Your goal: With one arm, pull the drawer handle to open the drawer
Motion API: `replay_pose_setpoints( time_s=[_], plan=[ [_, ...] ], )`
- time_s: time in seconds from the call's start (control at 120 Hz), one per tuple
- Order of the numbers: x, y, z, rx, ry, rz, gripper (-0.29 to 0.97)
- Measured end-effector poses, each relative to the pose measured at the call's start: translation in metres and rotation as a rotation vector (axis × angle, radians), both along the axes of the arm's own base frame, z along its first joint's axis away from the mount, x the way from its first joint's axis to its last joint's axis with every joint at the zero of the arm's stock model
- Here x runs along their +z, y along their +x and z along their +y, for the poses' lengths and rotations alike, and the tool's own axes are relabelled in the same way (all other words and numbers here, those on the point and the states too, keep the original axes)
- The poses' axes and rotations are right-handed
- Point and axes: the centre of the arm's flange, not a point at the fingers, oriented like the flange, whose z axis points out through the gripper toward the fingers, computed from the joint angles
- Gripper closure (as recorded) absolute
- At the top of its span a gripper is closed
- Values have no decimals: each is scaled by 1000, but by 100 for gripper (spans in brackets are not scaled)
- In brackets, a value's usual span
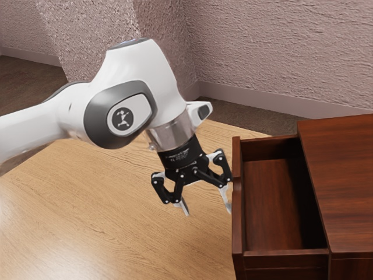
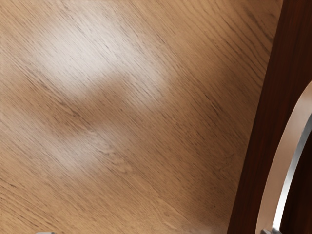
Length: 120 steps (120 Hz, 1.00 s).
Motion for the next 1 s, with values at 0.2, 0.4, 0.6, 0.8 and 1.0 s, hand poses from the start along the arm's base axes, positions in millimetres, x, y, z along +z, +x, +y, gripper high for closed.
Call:
replay_pose_setpoints(
  time_s=[0.2, 0.4, 0.6, 0.8, 1.0],
  plan=[
    [3, -16, -5, -21, 3, 1, 17],
    [11, -30, -13, -45, 5, -12, 17],
    [81, -38, -19, -62, -12, -144, 15],
    [128, -21, 8, -14, -20, -198, 6],
    [98, 3, 45, 47, 22, -122, 2]
  ],
)
